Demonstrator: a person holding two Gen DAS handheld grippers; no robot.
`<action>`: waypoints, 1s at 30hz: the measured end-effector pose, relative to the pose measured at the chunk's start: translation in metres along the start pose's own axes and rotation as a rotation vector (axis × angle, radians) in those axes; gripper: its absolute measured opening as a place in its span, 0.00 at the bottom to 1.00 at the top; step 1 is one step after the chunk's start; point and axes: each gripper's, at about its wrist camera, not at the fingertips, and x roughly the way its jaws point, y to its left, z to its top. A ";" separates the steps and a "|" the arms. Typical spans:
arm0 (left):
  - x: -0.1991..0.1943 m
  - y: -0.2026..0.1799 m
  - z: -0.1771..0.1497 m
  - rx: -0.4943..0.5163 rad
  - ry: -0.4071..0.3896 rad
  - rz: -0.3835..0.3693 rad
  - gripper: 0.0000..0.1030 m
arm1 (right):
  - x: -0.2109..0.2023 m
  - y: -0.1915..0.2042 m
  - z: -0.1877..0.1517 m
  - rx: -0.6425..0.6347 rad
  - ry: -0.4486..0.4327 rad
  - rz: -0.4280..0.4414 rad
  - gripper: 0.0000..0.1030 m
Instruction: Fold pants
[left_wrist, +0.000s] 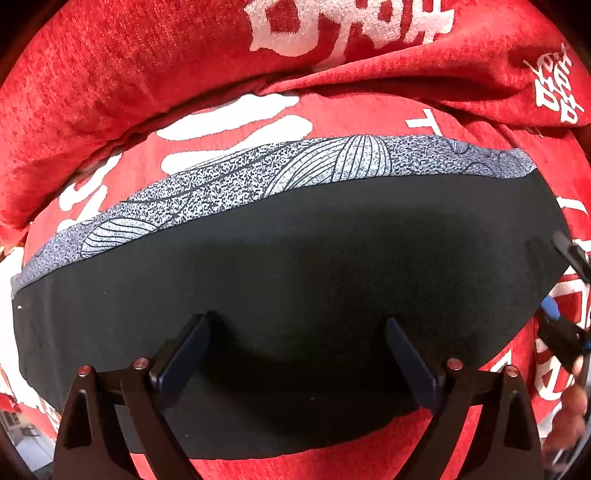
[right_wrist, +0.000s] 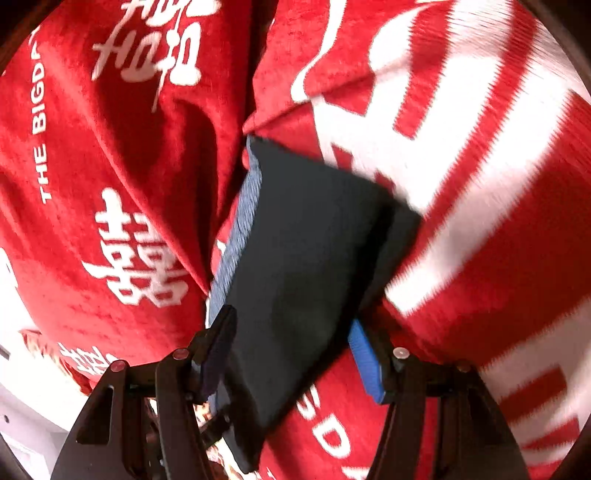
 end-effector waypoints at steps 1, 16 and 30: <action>-0.001 -0.003 0.001 0.002 0.001 -0.001 0.94 | 0.002 -0.001 0.004 0.016 0.004 0.008 0.57; 0.002 -0.040 0.014 0.023 -0.053 -0.030 0.97 | -0.013 0.092 -0.005 -0.284 0.052 -0.007 0.13; -0.059 0.063 -0.010 -0.005 -0.167 -0.073 0.97 | -0.009 0.214 -0.103 -0.846 0.021 -0.241 0.13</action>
